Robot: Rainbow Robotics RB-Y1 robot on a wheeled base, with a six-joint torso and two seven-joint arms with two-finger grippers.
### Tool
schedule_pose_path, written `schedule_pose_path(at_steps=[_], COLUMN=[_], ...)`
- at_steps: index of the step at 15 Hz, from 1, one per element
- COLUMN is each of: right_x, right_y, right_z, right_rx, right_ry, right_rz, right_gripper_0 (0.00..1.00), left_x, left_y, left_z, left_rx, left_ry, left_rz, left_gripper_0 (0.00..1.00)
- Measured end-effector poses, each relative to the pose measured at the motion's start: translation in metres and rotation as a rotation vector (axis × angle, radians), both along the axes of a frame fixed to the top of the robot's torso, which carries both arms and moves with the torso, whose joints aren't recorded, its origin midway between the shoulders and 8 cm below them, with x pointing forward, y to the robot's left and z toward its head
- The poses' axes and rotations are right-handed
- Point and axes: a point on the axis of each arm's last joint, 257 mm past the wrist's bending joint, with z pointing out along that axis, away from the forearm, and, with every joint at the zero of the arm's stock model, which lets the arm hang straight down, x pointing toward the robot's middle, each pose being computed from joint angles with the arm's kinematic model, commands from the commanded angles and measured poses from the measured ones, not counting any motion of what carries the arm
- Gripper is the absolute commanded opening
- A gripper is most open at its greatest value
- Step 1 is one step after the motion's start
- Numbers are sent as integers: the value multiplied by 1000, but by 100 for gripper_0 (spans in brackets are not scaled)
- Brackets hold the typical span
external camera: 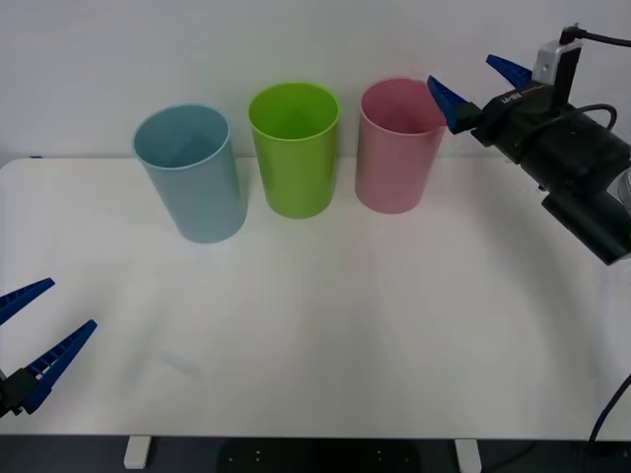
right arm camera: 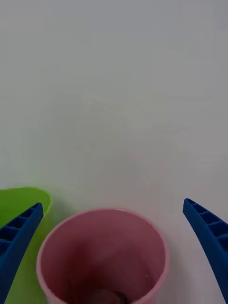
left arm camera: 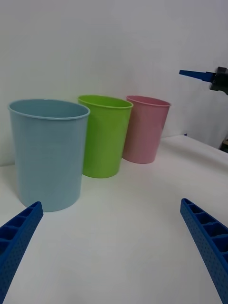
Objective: Grasp the object on the table and drop it into the matching bin: aluminum can to the light blue bin, PET bottle to the pink bin.
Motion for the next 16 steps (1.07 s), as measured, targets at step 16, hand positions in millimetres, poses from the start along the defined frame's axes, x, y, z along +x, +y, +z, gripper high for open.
schedule_pose_path(at_steps=[16], right_x=[-155], right_y=[-51], right_z=[-105], right_rx=[-224], right_ry=[42], right_rz=[183], right_gripper_0=[100], left_x=[0], left_y=[0], left_z=[0], left_rx=[0], left_ry=[0], left_rz=[0], left_gripper_0=[100])
